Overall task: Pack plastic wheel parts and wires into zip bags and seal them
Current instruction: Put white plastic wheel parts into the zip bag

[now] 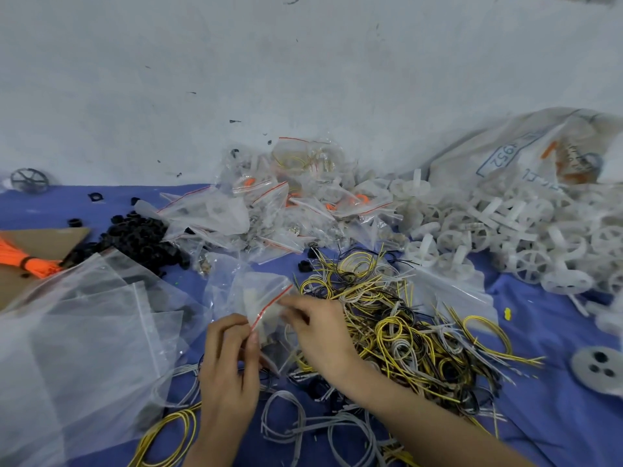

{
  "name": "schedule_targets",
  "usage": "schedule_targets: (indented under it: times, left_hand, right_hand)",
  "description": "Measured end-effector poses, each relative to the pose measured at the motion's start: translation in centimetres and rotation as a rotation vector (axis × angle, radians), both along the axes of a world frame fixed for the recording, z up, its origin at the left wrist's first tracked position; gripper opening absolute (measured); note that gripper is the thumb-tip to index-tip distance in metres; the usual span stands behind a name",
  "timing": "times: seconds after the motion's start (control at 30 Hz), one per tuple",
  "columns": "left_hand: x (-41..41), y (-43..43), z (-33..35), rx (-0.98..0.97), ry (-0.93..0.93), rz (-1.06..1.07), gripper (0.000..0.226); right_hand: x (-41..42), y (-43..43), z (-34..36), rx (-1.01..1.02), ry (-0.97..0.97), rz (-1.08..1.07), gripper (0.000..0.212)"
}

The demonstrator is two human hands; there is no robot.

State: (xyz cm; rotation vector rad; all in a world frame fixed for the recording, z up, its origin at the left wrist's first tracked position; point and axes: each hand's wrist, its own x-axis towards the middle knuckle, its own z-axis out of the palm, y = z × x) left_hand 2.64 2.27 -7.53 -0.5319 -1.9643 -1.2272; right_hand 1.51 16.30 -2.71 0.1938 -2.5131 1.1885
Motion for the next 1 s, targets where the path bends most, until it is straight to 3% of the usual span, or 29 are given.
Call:
schedule_targets:
  times: [0.2,0.3,0.37,0.43,0.47,0.5,0.57,0.6,0.67,0.9,1.0]
  left_hand:
    - [0.2,0.5,-0.1,-0.026,0.022,-0.048,0.02]
    - [0.1,0.7,-0.4,0.047,0.036,0.024,0.021]
    - [-0.1,0.3,-0.4,0.101,0.002,0.045,0.017]
    - [-0.4,0.1,-0.5,0.105,-0.032,0.05,0.015]
    - [-0.4,0.1,-0.5,0.11,-0.052,0.045,0.014]
    - [-0.5,0.1,-0.5,0.123,-0.077,0.037,0.013]
    - [-0.5,0.2,-0.7,0.143,-0.105,0.032,0.011]
    - [-0.5,0.1,-0.8,0.14,-0.095,0.036,0.011]
    - [-0.7,-0.2,-1.2,0.131,-0.083,0.04,0.012]
    - [-0.9,-0.2,-1.1,0.109,-0.071,0.03,0.016]
    - [-0.8,-0.2,-1.2,0.133,-0.087,0.025,0.016]
  right_hand:
    - [-1.1,-1.9,-0.3,0.364,0.087,0.14,0.023]
    - [-0.9,-2.7,-0.1,0.101,0.059,0.316,0.018]
    - [-1.2,-1.9,0.9,-0.164,-0.143,0.389,0.023]
    - [-2.4,0.0,2.1,-0.466,-0.325,0.337,0.029]
    - [-3.2,1.2,2.5,-0.52,-0.327,0.241,0.031]
    - [-4.3,2.6,2.8,-0.44,-0.28,0.11,0.031]
    - [-6.2,5.1,2.5,0.071,-0.241,-0.088,0.026]
    - [-6.8,5.7,2.0,0.348,-0.302,-0.105,0.026]
    - [-7.5,6.0,0.5,0.675,-0.424,-0.038,0.024]
    - [-7.7,5.6,-0.7,1.021,-0.354,0.076,0.011]
    - [-7.4,6.7,-0.4,0.93,-0.348,0.081,0.017]
